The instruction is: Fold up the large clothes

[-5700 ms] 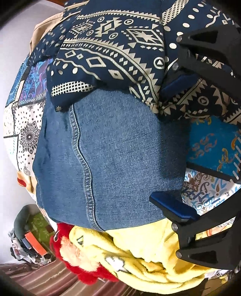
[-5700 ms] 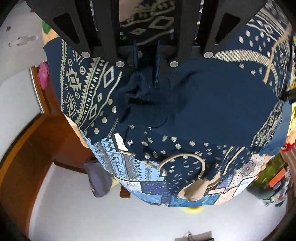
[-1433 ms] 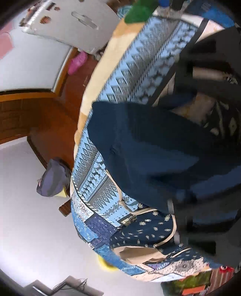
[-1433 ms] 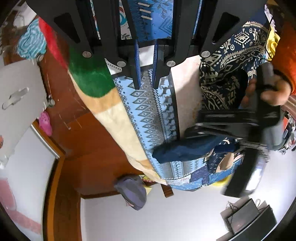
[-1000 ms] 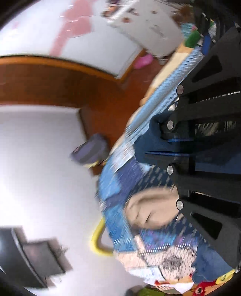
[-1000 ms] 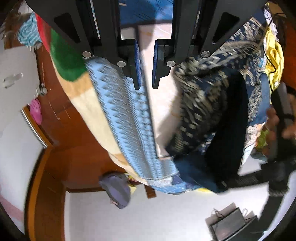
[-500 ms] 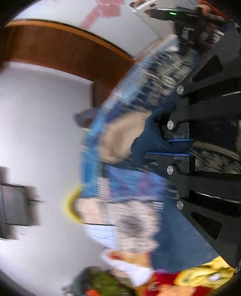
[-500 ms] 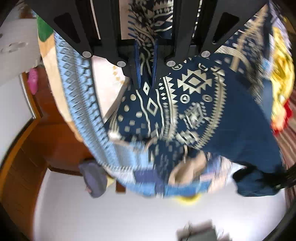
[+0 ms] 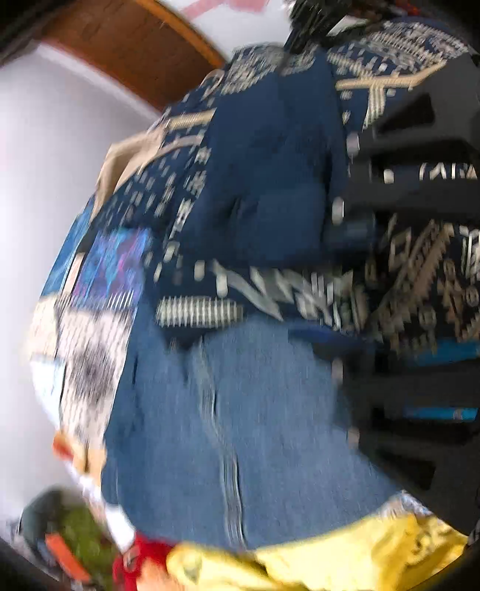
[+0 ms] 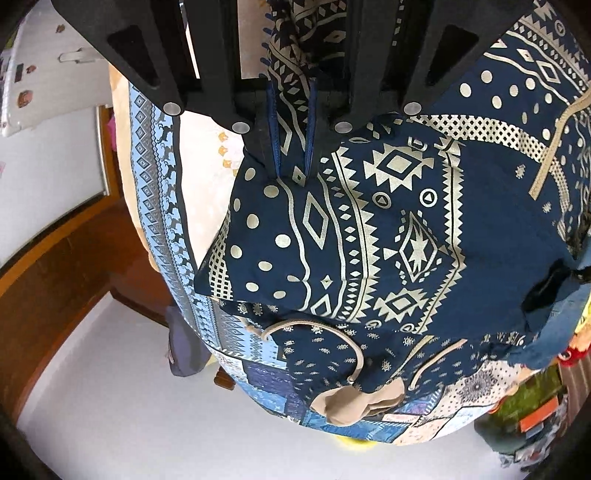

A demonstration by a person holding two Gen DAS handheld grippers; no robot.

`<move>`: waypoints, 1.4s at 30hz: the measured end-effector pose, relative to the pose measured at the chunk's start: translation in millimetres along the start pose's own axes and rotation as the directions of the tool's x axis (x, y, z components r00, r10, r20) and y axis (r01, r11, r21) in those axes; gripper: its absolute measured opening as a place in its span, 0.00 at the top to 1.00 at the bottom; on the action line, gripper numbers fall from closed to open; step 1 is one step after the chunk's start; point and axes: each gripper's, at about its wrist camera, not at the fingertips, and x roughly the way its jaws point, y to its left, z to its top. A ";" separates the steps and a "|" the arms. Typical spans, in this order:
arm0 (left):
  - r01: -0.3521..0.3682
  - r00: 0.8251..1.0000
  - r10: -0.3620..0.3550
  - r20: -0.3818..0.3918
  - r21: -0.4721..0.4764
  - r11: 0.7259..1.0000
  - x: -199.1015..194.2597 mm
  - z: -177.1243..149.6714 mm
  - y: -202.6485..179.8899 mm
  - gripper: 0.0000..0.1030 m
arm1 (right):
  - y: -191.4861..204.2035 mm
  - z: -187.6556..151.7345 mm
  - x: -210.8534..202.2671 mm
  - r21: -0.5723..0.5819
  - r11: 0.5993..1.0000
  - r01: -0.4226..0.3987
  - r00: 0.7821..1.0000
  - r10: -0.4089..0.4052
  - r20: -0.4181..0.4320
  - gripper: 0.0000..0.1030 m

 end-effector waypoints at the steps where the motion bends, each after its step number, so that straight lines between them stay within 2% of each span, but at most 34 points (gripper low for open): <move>1: 0.003 1.000 -0.003 0.009 -0.020 1.000 -2.2 -0.7 5.4 0.46 | 0.6 -0.4 -0.5 -0.003 1.000 0.002 1.000 -0.002 0.001 0.91; 2: 0.020 1.000 -0.020 0.007 -0.034 0.999 -4.8 -1.8 8.5 0.45 | 1.1 -0.4 -0.6 -0.004 1.000 0.004 1.000 -0.004 0.002 0.91; 4: 0.015 1.000 -0.015 -0.005 -0.018 1.000 -11.4 -2.8 5.1 0.37 | 1.3 -1.0 -1.3 -0.005 1.000 0.004 1.000 -0.004 0.005 0.91; 7: -0.064 0.998 0.065 -0.006 0.129 0.990 -22.9 -7.2 -21.5 0.28 | 1.5 -1.1 -2.3 -0.005 1.000 0.006 1.000 -0.006 0.006 0.91; 9: -0.096 0.995 0.102 -0.009 0.261 0.961 -29.4 -12.7 -46.0 0.27 | 2.6 -1.5 -1.9 -0.009 1.000 0.010 1.000 -0.010 0.005 0.91; 12: -0.107 0.994 0.108 0.017 0.357 0.928 -38.7 -15.4 -74.8 0.24 | 3.2 0.3 -5.5 -0.008 1.000 0.007 1.000 -0.007 -0.004 0.91; 16: -0.031 0.999 0.031 0.007 0.388 0.921 -43.3 -11.2 -102.9 0.19 | -4.4 7.0 -13.3 0.053 0.997 -0.049 0.999 0.050 -0.019 0.91; 19: -0.018 1.000 0.009 0.025 0.377 0.926 -45.6 -4.8 -119.0 0.19 | -20.6 7.7 -23.3 0.148 0.980 -0.135 0.990 0.139 -0.014 0.91; 22: 0.013 0.999 -0.025 0.031 0.362 0.932 -41.9 2.7 -131.9 0.17 | -29.7 5.1 -36.2 0.187 0.967 -0.172 0.985 0.171 0.023 0.91; 24: 0.003 1.000 -0.009 0.014 0.371 0.929 -29.9 4.1 -137.7 0.18 | -34.5 3.2 -45.2 0.189 0.967 -0.169 0.986 0.164 0.042 0.91; 26: -0.039 0.999 0.039 0.007 0.371 0.928 -13.4 3.5 -137.8 0.19 | -35.0 1.5 -51.4 0.184 0.971 -0.155 0.988 0.148 0.052 0.91; 30: -0.103 0.991 0.126 -0.042 0.346 0.932 20.6 -0.6 -123.4 0.68 | -33.3 -1.4 -60.2 0.160 0.977 -0.142 0.989 0.132 0.071 0.91; 32: -0.089 0.994 0.107 -0.034 0.340 0.936 20.9 2.4 -117.1 0.79 | -31.4 -0.8 -62.0 0.147 0.980 -0.138 0.989 0.127 0.081 0.91; 33: -0.082 0.995 0.095 -0.024 0.329 0.941 15.0 6.6 -114.6 0.93 | -31.4 0.6 -61.0 0.143 0.980 -0.135 0.989 0.124 0.082 0.91; 36: -0.064 0.998 0.054 0.041 0.301 0.951 -13.1 22.2 -103.7 0.93 | -30.5 5.5 -56.3 0.140 0.981 -0.136 0.989 0.125 0.078 0.91; 39: -0.097 0.991 0.068 0.117 0.260 0.961 -45.2 38.5 -79.1 0.93 | -23.7 13.1 -47.5 0.131 0.980 -0.153 0.987 0.144 0.071 0.91; 42: -0.129 0.985 0.104 0.135 0.190 0.973 -63.6 49.9 -39.1 0.93 | -11.1 20.8 -36.4 0.110 0.982 -0.155 0.987 0.150 0.057 0.91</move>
